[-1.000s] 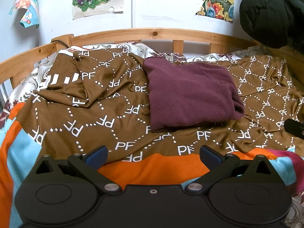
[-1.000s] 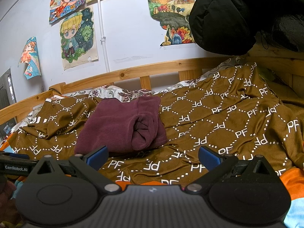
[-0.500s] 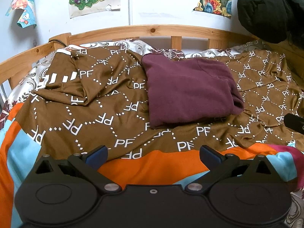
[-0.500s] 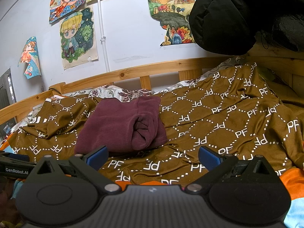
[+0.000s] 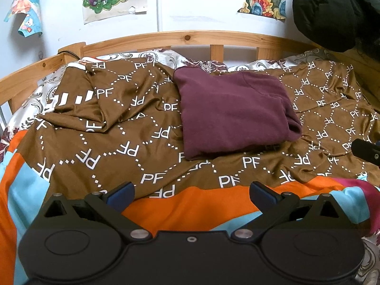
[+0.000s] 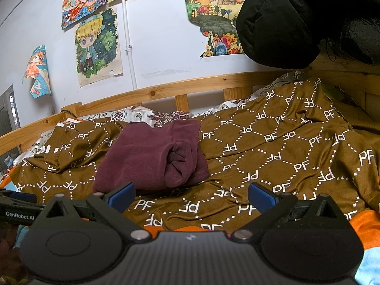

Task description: Fold small clothes

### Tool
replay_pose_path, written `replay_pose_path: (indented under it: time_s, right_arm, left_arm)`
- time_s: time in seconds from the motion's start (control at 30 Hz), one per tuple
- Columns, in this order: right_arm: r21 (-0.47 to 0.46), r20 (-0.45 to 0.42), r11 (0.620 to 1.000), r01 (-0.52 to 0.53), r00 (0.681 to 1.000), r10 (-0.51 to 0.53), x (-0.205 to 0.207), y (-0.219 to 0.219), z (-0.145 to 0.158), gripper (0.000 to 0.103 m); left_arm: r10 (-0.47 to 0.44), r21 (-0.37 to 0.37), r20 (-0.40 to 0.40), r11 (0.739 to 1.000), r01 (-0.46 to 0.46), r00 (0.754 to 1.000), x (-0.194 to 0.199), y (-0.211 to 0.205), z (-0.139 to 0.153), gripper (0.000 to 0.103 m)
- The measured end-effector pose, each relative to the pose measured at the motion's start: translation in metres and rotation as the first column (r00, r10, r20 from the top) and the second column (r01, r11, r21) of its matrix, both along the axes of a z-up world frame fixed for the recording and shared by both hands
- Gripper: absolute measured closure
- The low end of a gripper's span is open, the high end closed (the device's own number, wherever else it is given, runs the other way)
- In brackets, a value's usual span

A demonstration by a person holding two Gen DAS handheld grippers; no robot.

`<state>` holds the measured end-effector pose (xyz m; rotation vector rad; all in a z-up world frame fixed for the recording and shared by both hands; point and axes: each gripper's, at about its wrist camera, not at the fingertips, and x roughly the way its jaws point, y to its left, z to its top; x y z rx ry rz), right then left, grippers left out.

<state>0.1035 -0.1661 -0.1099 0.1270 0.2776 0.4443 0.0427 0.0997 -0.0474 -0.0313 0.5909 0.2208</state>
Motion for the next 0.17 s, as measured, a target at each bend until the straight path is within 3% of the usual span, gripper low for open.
replay_pose_path:
  time_s: [0.17]
  right_arm:
    - [0.000, -0.001, 1.000, 0.000, 1.000, 0.000, 0.0000, 0.0000, -0.0001, 0.000]
  left_arm:
    - [-0.002, 0.002, -0.003, 1.000, 0.002, 1.000, 0.0007, 0.0002, 0.0001, 0.001]
